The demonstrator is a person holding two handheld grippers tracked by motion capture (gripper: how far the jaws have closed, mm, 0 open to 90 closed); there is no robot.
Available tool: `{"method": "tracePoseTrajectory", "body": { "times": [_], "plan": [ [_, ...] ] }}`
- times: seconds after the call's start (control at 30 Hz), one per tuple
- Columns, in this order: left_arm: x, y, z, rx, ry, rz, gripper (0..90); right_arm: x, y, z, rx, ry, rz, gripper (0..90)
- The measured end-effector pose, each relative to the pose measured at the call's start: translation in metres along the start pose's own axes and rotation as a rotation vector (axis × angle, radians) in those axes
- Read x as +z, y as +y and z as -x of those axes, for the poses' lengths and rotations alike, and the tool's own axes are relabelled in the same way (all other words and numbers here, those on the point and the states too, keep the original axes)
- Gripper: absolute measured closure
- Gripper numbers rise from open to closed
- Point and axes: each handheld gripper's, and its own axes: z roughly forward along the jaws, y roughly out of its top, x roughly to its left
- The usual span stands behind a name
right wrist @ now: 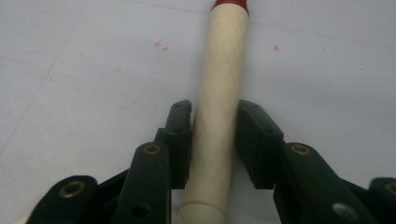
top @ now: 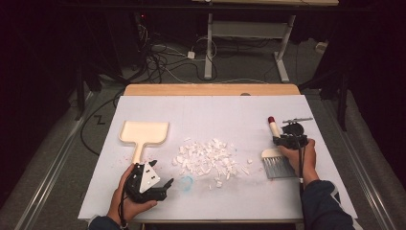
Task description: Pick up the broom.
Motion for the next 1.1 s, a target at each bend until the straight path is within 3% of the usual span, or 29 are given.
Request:
{"method": "tracePoseTrajectory", "body": {
  "times": [0.3, 0.47, 0.6, 0.83, 1.1],
  "plan": [
    [0.0, 0.001, 0.001, 0.006, -0.002, -0.008, 19.0, 0.0, 0.001, 0.004, -0.037, 0.023, -0.002, 71.5],
    [-0.001, 0.001, 0.001, 0.001, -0.001, 0.0, 19.0, -0.002, -0.002, 0.009, -0.055, 0.069, 0.025, 71.4],
    [-0.002, 0.0, 0.001, -0.001, 0.003, 0.001, 19.0, -0.008, -0.003, 0.012, -0.051, 0.068, 0.057, 71.4],
    [-0.003, 0.001, 0.001, -0.006, 0.008, 0.009, 19.0, -0.035, -0.007, 0.015, -0.053, 0.08, 0.175, 71.5],
    [-0.003, 0.001, 0.001, -0.011, 0.004, 0.007, 19.0, -0.079, -0.02, 0.015, -0.091, 0.143, 0.342, 71.5]
  ]
}}
